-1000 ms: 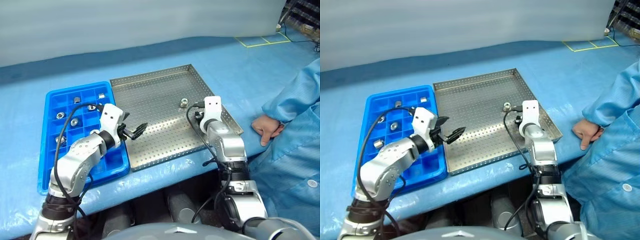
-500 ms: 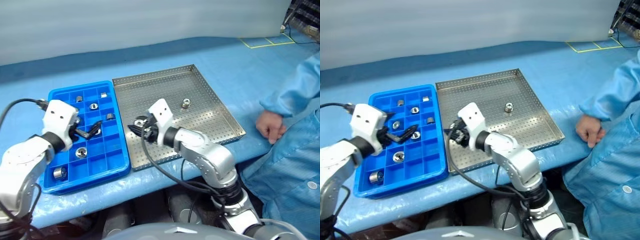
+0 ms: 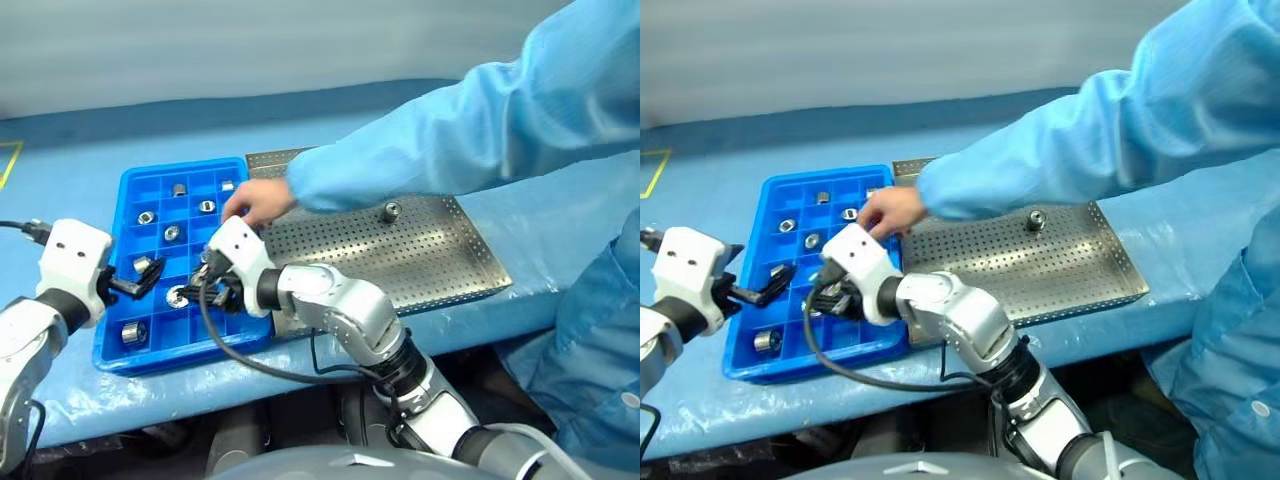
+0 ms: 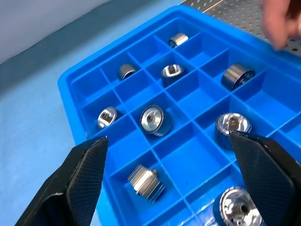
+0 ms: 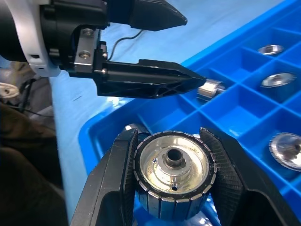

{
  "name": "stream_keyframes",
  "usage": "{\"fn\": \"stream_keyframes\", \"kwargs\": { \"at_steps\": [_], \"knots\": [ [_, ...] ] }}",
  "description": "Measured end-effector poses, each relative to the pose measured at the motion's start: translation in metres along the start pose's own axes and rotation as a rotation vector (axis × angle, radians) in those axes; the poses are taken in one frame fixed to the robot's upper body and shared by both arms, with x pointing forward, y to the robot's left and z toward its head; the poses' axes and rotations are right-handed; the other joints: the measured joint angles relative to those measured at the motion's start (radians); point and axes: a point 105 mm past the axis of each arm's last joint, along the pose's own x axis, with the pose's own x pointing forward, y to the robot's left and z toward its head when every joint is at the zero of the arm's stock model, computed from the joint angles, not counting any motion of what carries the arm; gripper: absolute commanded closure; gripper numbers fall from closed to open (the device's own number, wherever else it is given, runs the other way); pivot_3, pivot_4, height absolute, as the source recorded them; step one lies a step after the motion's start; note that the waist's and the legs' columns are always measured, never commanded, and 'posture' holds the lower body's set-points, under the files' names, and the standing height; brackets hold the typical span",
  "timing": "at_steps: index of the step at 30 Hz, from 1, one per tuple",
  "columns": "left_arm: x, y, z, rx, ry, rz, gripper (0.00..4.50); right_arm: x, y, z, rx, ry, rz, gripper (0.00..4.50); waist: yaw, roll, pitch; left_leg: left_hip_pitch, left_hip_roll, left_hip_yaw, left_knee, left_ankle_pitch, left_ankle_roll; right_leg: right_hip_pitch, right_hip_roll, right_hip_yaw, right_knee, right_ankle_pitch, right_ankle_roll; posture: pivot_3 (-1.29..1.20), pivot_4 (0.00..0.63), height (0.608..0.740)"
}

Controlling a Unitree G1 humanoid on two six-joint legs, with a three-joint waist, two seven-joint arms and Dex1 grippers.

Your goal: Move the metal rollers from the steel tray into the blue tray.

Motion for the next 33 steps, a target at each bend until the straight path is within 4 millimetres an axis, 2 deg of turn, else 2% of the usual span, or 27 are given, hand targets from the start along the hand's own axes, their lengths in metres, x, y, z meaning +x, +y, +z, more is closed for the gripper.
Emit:
{"fn": "stream_keyframes", "kwargs": {
  "at_steps": [4,12,18,19,23,27,30,33],
  "knots": [
    [-0.003,0.001,-0.001,-0.003,0.005,0.012,0.00,0.006,0.005,-0.015,0.030,0.059,0.037,2.77,0.040,-0.001,0.000,0.003,0.000,-0.002,0.001,0.000,-0.001,0.000,-0.001,-0.003,0.000,-0.003,-0.005,0.03,0.150,0.740],
    [-0.004,-0.003,0.001,-0.014,-0.015,0.018,0.00,0.010,-0.018,-0.043,0.090,0.156,-0.060,2.77,0.066,-0.005,-0.003,0.003,0.000,-0.004,0.002,0.001,-0.002,0.002,-0.002,-0.006,0.000,-0.003,-0.005,0.01,0.150,0.740],
    [0.001,-0.009,0.007,-0.007,-0.036,-0.011,0.00,0.008,-0.023,-0.042,0.083,0.149,-0.083,2.77,0.063,-0.005,-0.003,0.003,0.000,-0.005,0.002,0.001,-0.002,0.002,-0.001,-0.007,0.000,-0.003,-0.005,-0.03,0.150,0.740],
    [0.002,-0.010,0.008,-0.006,-0.039,-0.016,0.00,0.008,-0.023,-0.042,0.081,0.151,-0.083,2.01,0.061,-0.005,-0.003,0.003,0.000,-0.005,0.002,0.001,-0.002,0.002,-0.001,-0.007,0.000,-0.003,-0.005,-0.03,0.150,0.740],
    [0.008,-0.013,0.014,-0.002,-0.057,-0.037,0.00,0.004,-0.025,-0.042,0.041,0.146,-0.079,0.77,0.059,-0.005,-0.003,0.003,0.000,-0.005,0.002,0.001,-0.002,0.002,-0.001,-0.007,0.000,-0.003,-0.005,-0.06,0.150,0.740],
    [0.014,-0.017,0.014,-0.008,-0.055,-0.063,0.00,-0.002,-0.024,-0.034,0.010,0.094,-0.067,0.77,0.053,-0.005,-0.003,0.003,0.000,-0.005,0.002,0.001,-0.002,0.003,0.000,-0.007,0.000,-0.003,-0.005,-0.10,0.150,0.740],
    [0.021,-0.021,0.016,-0.014,-0.062,-0.086,0.00,-0.009,-0.028,-0.017,-0.013,0.007,-0.095,0.77,0.049,-0.005,-0.003,0.002,0.000,-0.005,0.002,0.002,-0.003,0.003,0.000,-0.007,0.001,-0.003,-0.005,-0.15,0.150,0.740],
    [0.030,-0.033,0.020,-0.031,-0.089,-0.136,0.00,-0.026,-0.041,0.005,-0.036,-0.094,-0.175,0.77,0.043,-0.005,-0.003,0.002,-0.001,-0.005,0.003,0.002,-0.003,0.003,0.000,-0.007,0.001,-0.003,-0.005,-0.18,0.150,0.740]
  ]
}}
